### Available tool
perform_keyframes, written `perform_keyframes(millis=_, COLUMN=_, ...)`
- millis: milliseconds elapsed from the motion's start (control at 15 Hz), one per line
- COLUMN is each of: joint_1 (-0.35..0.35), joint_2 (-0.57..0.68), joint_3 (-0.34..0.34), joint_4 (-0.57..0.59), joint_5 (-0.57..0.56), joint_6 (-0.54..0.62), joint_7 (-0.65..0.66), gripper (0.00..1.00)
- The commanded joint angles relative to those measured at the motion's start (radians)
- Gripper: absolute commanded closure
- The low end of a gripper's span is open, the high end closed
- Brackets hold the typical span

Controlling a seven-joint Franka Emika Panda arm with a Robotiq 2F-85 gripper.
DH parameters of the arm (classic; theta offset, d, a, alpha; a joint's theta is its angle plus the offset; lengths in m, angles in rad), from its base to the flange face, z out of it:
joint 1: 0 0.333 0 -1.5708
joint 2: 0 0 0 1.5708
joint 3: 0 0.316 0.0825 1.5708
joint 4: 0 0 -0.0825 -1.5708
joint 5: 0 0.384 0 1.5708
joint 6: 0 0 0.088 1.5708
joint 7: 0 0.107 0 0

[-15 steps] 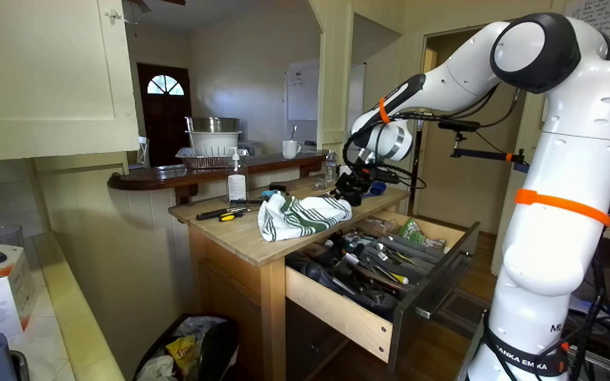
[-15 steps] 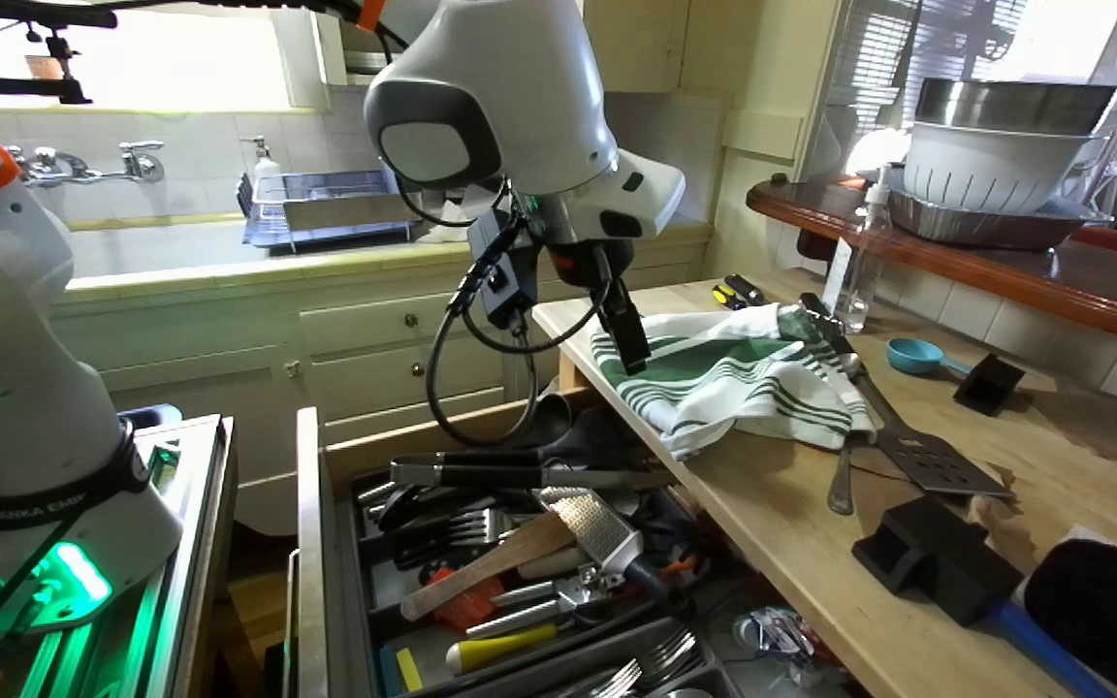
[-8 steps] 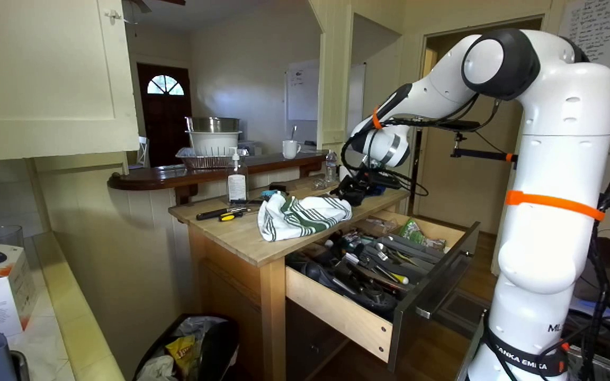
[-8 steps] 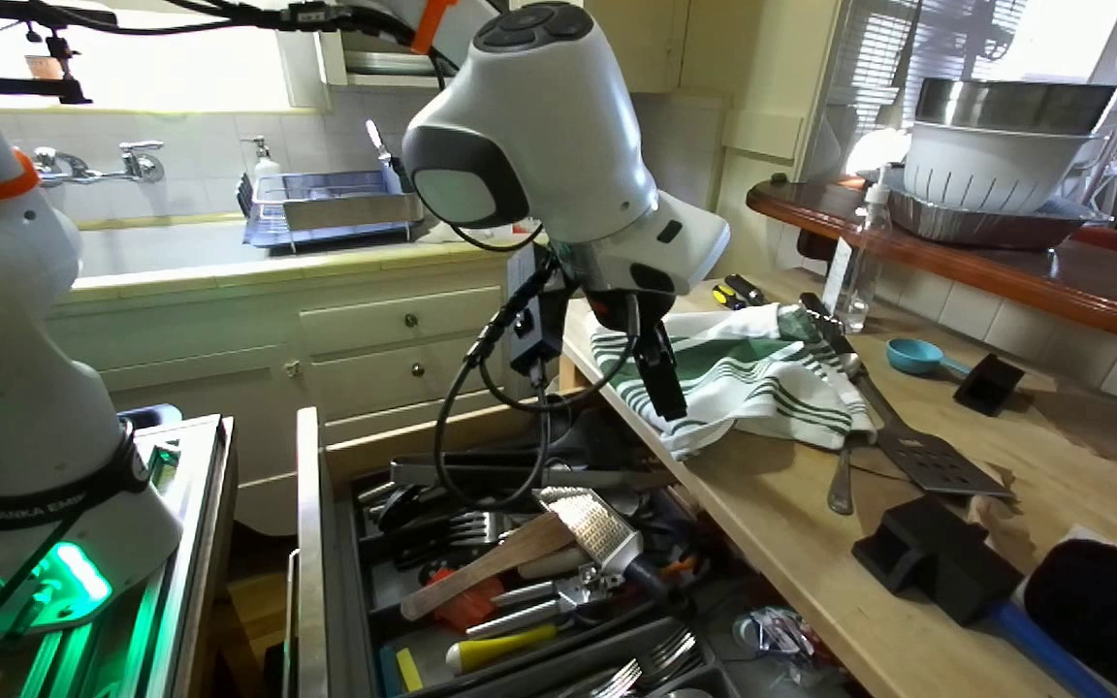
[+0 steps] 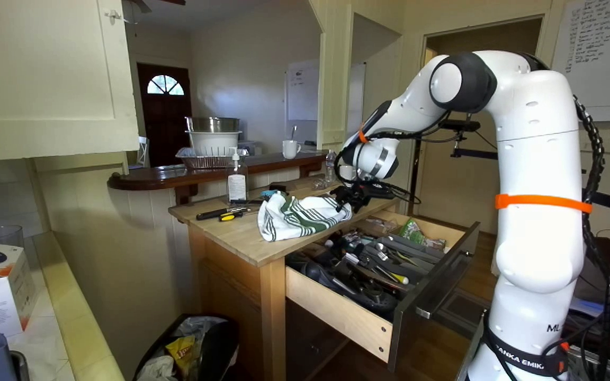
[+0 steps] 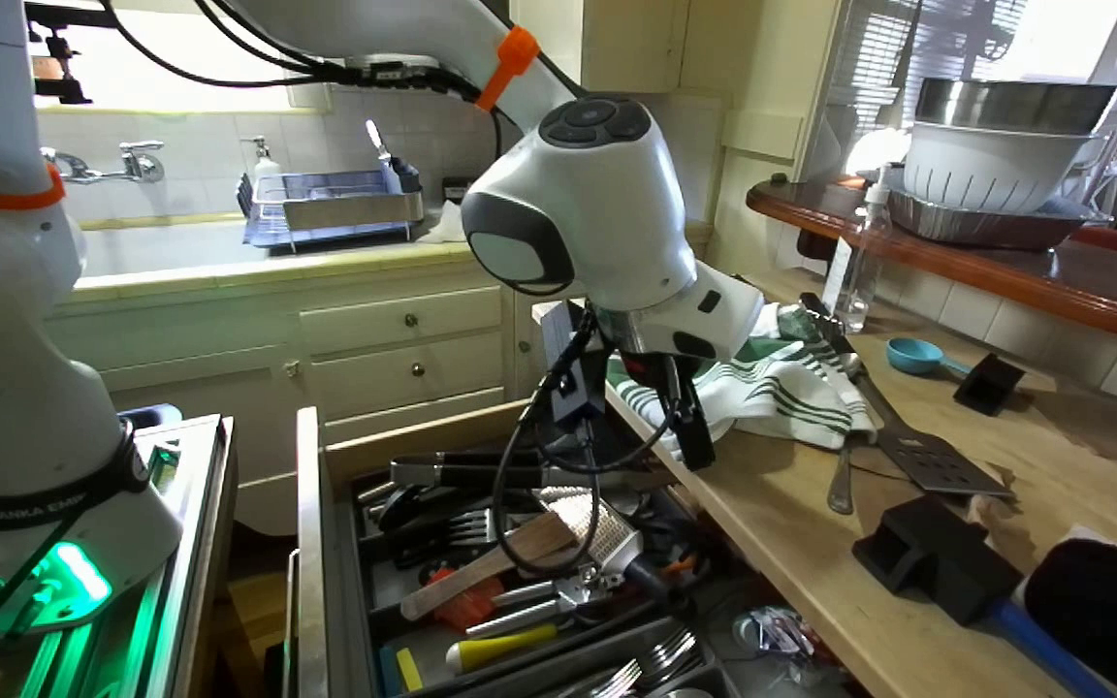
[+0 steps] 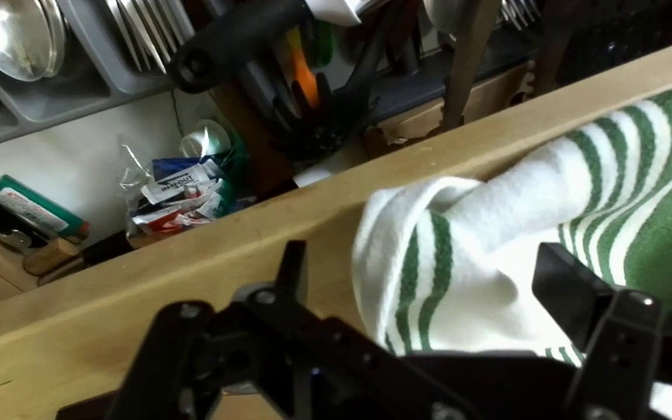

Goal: Fold the tea towel and move it to the right

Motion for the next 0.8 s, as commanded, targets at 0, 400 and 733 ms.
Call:
perform_keyframes(millis=0, joint_1=-0.024, joint_2=0.066, joint_3=0.037, joint_4=0.055, joint_5=0.084, joint_6=-0.009, joint_7=-0.076, gripper=0.32)
perform_keyframes(millis=400, joint_1=-0.030, joint_2=0.089, joint_3=0.050, joint_4=0.070, joint_5=0.089, joint_6=-0.013, joint_7=-0.076, gripper=0.80)
perform_keyframes(millis=733, joint_1=-0.003, joint_2=0.063, joint_3=0.037, joint_4=0.068, joint_5=0.040, joint_6=0.004, joint_7=-0.023, gripper=1.00)
